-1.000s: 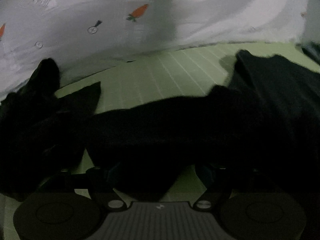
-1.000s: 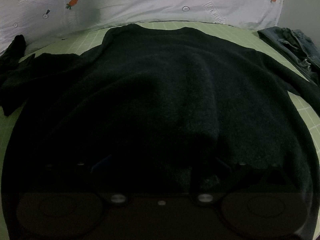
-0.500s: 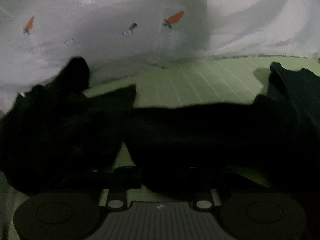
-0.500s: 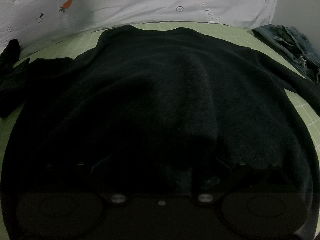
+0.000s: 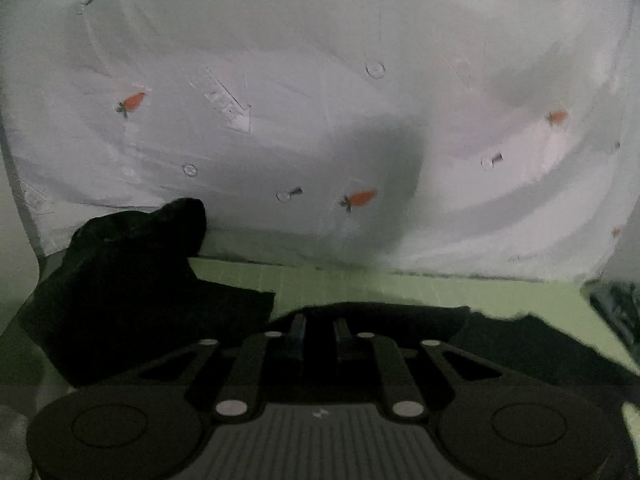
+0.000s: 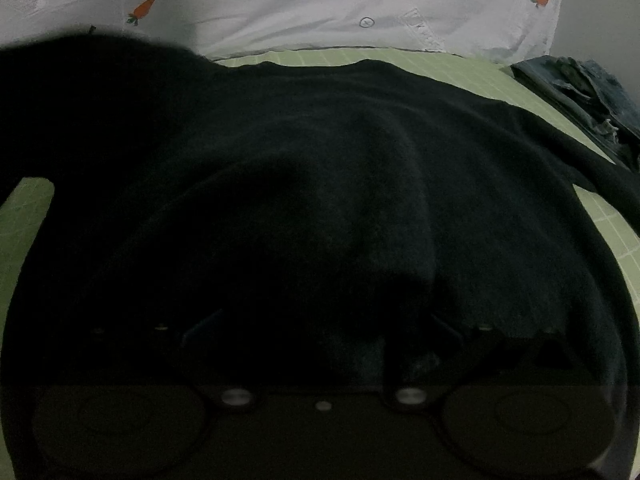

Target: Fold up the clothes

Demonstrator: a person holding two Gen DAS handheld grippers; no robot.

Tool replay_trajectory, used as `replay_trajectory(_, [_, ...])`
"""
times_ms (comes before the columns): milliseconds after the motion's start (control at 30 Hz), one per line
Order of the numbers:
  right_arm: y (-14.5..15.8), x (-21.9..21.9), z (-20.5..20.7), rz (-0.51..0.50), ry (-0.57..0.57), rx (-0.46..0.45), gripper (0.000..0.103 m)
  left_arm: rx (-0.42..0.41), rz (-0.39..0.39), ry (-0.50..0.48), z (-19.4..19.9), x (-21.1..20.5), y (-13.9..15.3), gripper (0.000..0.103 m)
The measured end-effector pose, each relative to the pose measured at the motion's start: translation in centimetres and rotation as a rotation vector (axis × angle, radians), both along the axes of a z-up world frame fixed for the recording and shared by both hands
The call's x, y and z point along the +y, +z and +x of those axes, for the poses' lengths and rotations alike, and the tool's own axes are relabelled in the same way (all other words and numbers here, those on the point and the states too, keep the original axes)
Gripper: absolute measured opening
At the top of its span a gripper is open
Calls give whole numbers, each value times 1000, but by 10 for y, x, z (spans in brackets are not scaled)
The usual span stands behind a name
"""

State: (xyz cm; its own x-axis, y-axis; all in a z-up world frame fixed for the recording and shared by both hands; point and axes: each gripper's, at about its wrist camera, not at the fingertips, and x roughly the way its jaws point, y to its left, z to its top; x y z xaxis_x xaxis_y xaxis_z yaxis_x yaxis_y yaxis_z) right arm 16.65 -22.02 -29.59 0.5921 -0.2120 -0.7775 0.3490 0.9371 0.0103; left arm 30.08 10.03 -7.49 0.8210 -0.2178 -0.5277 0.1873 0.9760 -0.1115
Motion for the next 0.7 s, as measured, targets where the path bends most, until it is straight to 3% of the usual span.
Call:
replay_trajectory(67, [0,0,-1,0,5,0,103,18,-4,61,10,1,-6,15])
replay_trajectory(200, [0,-1,-2,-3,13,-5,103,112,170,229,46,2,-58,15])
replay_trajectory(300, [-1,1,-4,-6,15,-10,103,206,225,273,58,11,-93,18])
replay_trajectory(400, [-1,2,-4,-6,15,-10,103,263,177,242,44,16,-110,46])
replay_trajectory(433, [0,3,-4,-7,14,-11,103,268,179,212,37,14,-114,61])
replay_trajectory(467, [0,3,-4,-8,13,-14,103,271,183,180,31,11,-118,70])
replay_trajectory(633, [-1,3,-4,-10,9,-22,103,292,341,-24,5,-19,-155,75])
replay_trajectory(700, [0,3,-2,-9,8,-19,103,308,397,-35,0,-26,-169,75])
